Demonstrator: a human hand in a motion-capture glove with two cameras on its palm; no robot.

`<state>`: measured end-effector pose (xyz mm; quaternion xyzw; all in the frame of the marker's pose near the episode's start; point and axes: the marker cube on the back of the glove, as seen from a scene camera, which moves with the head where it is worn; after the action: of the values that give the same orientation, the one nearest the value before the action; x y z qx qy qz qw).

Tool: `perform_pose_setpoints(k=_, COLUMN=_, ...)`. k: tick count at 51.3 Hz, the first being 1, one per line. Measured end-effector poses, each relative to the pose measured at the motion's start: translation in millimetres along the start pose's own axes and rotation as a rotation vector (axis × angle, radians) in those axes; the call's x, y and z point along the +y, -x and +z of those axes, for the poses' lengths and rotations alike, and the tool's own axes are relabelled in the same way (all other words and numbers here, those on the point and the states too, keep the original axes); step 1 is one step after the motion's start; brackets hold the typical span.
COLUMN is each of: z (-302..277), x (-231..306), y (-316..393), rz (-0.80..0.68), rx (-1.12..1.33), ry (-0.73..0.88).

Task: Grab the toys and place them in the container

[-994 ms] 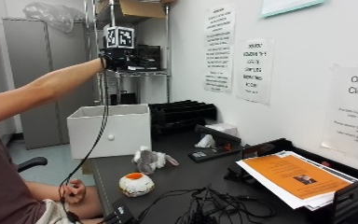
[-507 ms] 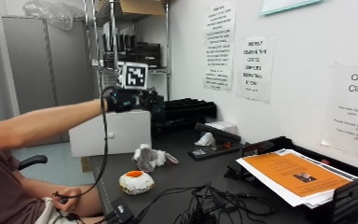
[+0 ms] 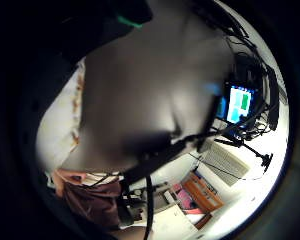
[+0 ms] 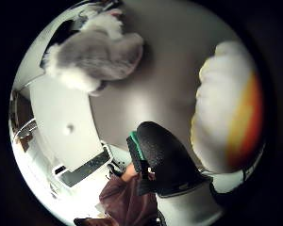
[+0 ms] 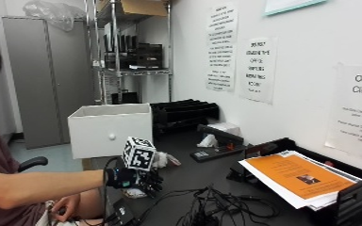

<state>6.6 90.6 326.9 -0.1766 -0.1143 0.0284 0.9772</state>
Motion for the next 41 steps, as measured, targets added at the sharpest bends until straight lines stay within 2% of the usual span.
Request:
perform_pose_setpoints(k=9, z=19.7, x=-5.6, y=2.8, rz=-0.002, rx=0.065, ry=-0.149)
perform_pose_setpoints(k=22, z=11.6, x=-17.0, y=0.0, rz=-0.062, rx=0.020, ry=-0.396)
perform_pose_setpoints(k=25, z=9.3, x=-23.4, y=3.7, rz=-0.059, rx=0.006, ry=-0.370)
perform_pose_setpoints(k=33, z=-9.0, x=-37.8, y=8.6, rz=-0.007, rx=-0.108, ry=-0.110)
perform_pose_setpoints(k=37, z=-35.9, x=-42.2, y=17.5, rz=0.063, rx=-0.085, ry=-0.121)
perform_pose_setpoints(k=41, z=-74.4, x=-27.1, y=29.8, rz=-0.034, rx=-0.074, ry=-0.142)
